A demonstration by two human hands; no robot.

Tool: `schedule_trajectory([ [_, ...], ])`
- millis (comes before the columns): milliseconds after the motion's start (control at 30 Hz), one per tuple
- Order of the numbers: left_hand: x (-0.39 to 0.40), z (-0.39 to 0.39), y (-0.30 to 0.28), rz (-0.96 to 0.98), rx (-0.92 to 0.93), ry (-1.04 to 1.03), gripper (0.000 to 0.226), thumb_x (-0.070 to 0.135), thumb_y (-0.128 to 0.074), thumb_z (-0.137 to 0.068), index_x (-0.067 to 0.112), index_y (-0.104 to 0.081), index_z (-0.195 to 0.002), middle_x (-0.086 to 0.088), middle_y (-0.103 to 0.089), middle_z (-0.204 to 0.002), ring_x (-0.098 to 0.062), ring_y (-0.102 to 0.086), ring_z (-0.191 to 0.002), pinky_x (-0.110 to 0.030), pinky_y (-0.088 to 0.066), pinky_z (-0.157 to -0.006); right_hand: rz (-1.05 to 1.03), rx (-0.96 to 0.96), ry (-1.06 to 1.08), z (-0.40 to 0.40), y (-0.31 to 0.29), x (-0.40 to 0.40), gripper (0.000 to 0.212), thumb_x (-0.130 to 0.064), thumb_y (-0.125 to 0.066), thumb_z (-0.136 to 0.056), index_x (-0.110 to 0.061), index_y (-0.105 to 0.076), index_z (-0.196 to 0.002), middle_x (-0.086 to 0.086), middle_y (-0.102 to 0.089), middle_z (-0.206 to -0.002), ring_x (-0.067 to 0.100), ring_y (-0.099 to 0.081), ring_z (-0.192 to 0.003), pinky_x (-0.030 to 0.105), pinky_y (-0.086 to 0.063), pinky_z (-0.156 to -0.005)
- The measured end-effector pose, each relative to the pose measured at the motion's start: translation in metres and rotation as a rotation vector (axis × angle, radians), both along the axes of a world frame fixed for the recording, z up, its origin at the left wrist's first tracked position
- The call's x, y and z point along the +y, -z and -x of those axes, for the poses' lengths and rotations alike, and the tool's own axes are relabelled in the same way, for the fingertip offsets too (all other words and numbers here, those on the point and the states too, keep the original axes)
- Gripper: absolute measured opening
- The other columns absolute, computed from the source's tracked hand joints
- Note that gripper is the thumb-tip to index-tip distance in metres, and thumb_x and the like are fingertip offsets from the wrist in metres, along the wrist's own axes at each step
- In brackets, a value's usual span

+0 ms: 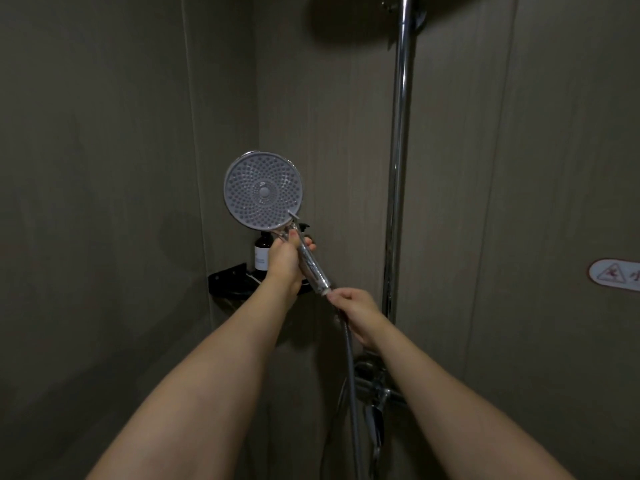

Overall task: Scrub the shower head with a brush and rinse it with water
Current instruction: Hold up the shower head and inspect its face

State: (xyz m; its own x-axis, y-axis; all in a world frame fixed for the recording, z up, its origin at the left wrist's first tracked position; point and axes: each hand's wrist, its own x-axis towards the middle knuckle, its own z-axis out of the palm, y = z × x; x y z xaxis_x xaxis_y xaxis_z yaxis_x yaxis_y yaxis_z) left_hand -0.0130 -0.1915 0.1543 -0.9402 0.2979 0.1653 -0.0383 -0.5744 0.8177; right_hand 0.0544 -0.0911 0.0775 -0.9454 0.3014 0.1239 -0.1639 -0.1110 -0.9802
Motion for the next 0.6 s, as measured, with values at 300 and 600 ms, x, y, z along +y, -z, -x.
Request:
schedule_trajectory([
  [300,0.004,0.003,0.001,0.024,0.015,0.019,0.012,0.022,-0.039,-0.099,0.017,-0.050,-0.096,-0.001,-0.055,-0.079,-0.013,-0.056,-0.076,-0.034,-0.046,-0.082,0.019,-0.002,-0.069,0.000,0.001,0.005,0.020,-0.015,-0.049,-0.096,-0.009,-0.064,-0.083,0.001,-0.068,-0.065,0.007,-0.066,-0.055,0.018,-0.052,-0.051],
  [600,0.011,0.005,0.002,0.032,0.014,0.041,0.015,0.023,-0.038,-0.100,0.021,-0.049,-0.091,-0.001,-0.054,-0.079,-0.014,-0.055,-0.076,-0.043,-0.041,-0.096,-0.091,-0.030,-0.030,0.002,0.006,0.012,0.021,-0.009,-0.048,-0.095,-0.010,-0.060,-0.077,-0.002,-0.065,-0.057,0.004,-0.063,-0.050,0.017,-0.049,-0.049],
])
